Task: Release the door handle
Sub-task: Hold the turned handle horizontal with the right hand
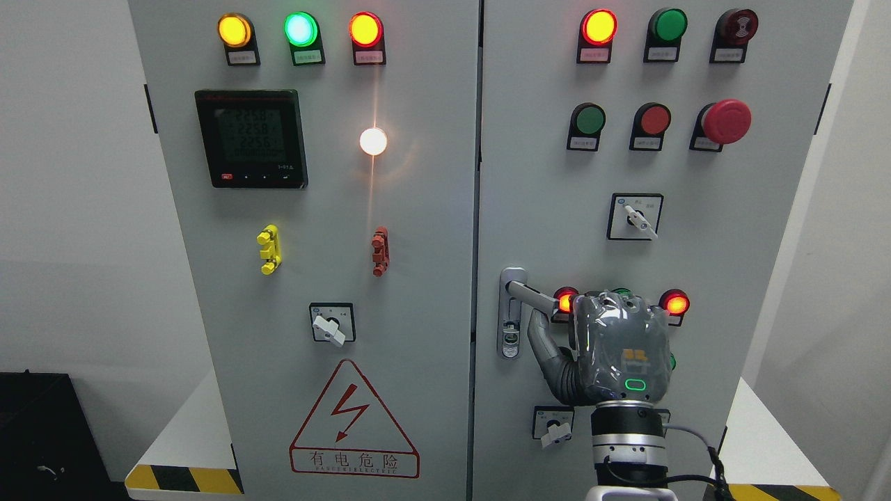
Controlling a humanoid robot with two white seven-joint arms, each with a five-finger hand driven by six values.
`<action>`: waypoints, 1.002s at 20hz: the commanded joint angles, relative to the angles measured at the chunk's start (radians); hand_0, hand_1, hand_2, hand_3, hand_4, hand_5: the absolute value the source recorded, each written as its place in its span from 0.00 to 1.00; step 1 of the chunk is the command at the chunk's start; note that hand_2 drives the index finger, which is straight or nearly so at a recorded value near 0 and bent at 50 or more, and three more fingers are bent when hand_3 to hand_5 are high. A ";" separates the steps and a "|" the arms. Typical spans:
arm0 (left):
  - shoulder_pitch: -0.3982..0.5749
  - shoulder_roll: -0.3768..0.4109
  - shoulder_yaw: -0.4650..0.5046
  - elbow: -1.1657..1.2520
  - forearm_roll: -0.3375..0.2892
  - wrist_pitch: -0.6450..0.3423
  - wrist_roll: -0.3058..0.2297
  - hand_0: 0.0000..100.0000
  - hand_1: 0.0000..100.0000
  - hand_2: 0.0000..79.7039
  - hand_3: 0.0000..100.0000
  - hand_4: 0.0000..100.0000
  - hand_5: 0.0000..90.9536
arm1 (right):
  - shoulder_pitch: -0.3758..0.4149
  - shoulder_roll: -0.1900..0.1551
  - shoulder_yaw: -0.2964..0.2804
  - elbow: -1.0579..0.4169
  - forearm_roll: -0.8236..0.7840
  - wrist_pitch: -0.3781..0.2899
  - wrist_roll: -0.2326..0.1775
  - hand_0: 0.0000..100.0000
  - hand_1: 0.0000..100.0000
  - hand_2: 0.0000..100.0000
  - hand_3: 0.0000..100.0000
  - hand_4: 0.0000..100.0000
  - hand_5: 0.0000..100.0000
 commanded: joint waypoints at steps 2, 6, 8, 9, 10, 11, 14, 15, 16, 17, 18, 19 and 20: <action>0.017 0.000 0.000 0.000 0.001 0.000 0.000 0.12 0.56 0.00 0.00 0.00 0.00 | 0.000 0.000 -0.001 -0.003 0.000 0.000 0.001 0.55 0.28 0.97 1.00 1.00 1.00; 0.017 0.000 0.000 0.000 0.001 0.000 0.000 0.12 0.56 0.00 0.00 0.00 0.00 | 0.000 0.001 -0.001 -0.005 0.000 0.000 0.001 0.55 0.28 0.97 1.00 1.00 1.00; 0.017 0.000 0.000 0.000 -0.001 0.000 0.000 0.12 0.56 0.00 0.00 0.00 0.00 | -0.002 0.001 -0.001 -0.005 0.000 0.000 0.001 0.55 0.28 0.97 1.00 1.00 1.00; 0.017 0.000 0.000 0.001 -0.001 0.000 0.000 0.12 0.56 0.00 0.00 0.00 0.00 | -0.002 0.001 -0.001 -0.005 0.000 0.000 0.001 0.55 0.28 0.97 1.00 1.00 1.00; 0.017 0.000 0.000 0.000 -0.001 0.000 0.000 0.12 0.56 0.00 0.00 0.00 0.00 | -0.002 0.001 -0.001 -0.008 0.000 0.000 0.001 0.55 0.28 0.97 1.00 1.00 1.00; 0.017 0.000 0.000 0.000 0.001 0.000 0.000 0.12 0.56 0.00 0.00 0.00 0.00 | -0.002 0.001 -0.001 -0.009 0.000 0.000 0.001 0.55 0.28 0.97 1.00 1.00 1.00; 0.017 0.000 0.000 0.000 0.001 0.000 0.000 0.12 0.56 0.00 0.00 0.00 0.00 | -0.002 0.001 -0.001 -0.011 0.000 0.000 0.001 0.55 0.28 0.97 1.00 1.00 1.00; 0.017 0.000 0.000 0.000 -0.001 0.000 0.000 0.12 0.56 0.00 0.00 0.00 0.00 | -0.002 0.001 -0.001 -0.011 0.000 0.000 0.001 0.55 0.28 0.97 1.00 1.00 1.00; 0.017 0.000 0.000 0.000 -0.001 0.000 0.000 0.12 0.56 0.00 0.00 0.00 0.00 | -0.002 0.001 -0.001 -0.011 0.000 0.000 0.001 0.55 0.28 0.97 1.00 1.00 1.00; 0.017 0.000 0.000 0.000 -0.001 0.000 0.000 0.12 0.56 0.00 0.00 0.00 0.00 | -0.002 0.001 -0.001 -0.011 0.000 0.000 0.001 0.55 0.28 0.97 1.00 1.00 1.00; 0.017 0.000 0.000 0.001 0.001 0.000 0.000 0.12 0.56 0.00 0.00 0.00 0.00 | -0.002 0.001 -0.001 -0.011 0.000 0.000 0.001 0.55 0.28 0.97 1.00 1.00 1.00; 0.017 0.000 0.000 0.000 0.001 0.000 0.000 0.12 0.56 0.00 0.00 0.00 0.00 | -0.002 0.001 -0.001 -0.011 0.000 0.000 0.001 0.55 0.28 0.97 1.00 1.00 1.00; 0.017 0.000 0.000 0.000 0.001 0.000 0.000 0.12 0.56 0.00 0.00 0.00 0.00 | -0.002 0.001 -0.001 -0.011 0.000 0.000 0.001 0.55 0.28 0.97 1.00 1.00 1.00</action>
